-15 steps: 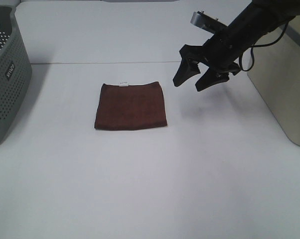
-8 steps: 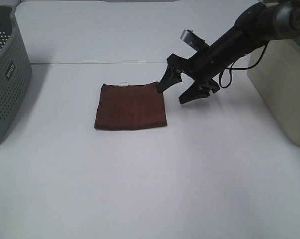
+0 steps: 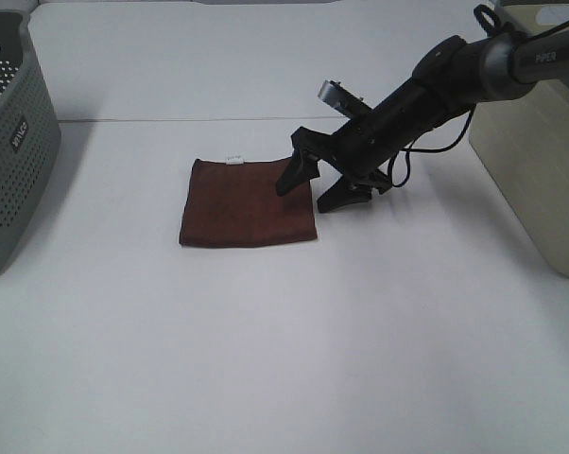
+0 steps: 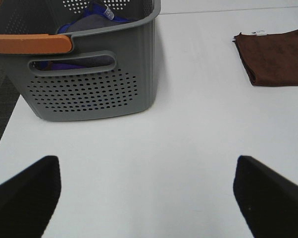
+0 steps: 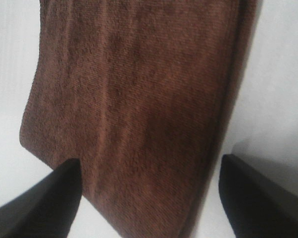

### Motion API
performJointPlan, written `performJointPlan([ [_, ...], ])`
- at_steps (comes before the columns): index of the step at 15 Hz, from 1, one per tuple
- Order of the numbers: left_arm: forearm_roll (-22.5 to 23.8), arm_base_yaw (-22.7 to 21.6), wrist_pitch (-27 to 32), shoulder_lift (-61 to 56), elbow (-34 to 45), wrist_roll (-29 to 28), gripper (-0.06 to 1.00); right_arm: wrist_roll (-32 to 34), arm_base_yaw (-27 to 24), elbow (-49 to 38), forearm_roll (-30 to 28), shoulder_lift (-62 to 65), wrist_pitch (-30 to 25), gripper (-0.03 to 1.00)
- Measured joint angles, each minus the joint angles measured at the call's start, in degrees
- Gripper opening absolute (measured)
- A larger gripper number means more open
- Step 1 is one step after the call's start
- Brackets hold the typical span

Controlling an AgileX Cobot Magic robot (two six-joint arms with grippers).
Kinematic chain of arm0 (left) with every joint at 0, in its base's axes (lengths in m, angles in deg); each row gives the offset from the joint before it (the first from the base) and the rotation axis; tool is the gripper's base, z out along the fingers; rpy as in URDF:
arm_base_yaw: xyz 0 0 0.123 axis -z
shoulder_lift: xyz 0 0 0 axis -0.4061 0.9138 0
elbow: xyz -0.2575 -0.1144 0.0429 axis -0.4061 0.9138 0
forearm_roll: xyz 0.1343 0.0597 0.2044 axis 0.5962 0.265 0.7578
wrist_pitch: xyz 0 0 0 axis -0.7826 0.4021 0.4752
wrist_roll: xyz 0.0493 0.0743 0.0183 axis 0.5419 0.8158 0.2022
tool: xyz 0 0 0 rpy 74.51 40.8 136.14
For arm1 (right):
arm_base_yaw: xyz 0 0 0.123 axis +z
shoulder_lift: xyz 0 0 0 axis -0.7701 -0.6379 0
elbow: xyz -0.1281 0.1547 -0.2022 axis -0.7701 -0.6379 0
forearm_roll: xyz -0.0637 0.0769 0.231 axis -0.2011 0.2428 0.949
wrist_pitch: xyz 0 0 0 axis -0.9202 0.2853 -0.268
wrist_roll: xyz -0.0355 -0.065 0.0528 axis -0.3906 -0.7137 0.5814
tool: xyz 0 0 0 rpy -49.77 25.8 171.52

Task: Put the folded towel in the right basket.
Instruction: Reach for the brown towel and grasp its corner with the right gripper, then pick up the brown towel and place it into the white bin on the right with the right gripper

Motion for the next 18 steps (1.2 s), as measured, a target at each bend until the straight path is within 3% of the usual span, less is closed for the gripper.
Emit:
performJointPlan([
  [2, 0.0, 0.0, 0.0, 0.0, 0.0, 0.0, 0.88, 0.0, 2.2, 0.7, 2.1, -1.1, 3.6, 0.65],
  [5, 0.0, 0.0, 0.0, 0.0, 0.0, 0.0, 0.88, 1.4, 2.9, 2.6, 6.1, -4.0, 3.7, 0.44],
  [7, 0.0, 0.0, 0.0, 0.0, 0.0, 0.0, 0.88, 3.3, 2.9, 2.9, 5.9, -4.7, 3.3, 0.14],
  [8, 0.0, 0.0, 0.0, 0.0, 0.0, 0.0, 0.88, 4.0, 2.9, 3.3, 5.7, -4.8, 3.0, 0.04],
  [13, 0.0, 0.0, 0.0, 0.0, 0.0, 0.0, 0.88, 6.1, 2.9, 7.6, 2.2, -3.1, -2.3, 0.02],
  [18, 0.0, 0.0, 0.0, 0.0, 0.0, 0.0, 0.88, 12.3, 2.9, 10.7, -16.7, 8.0, -10.7, 0.02],
])
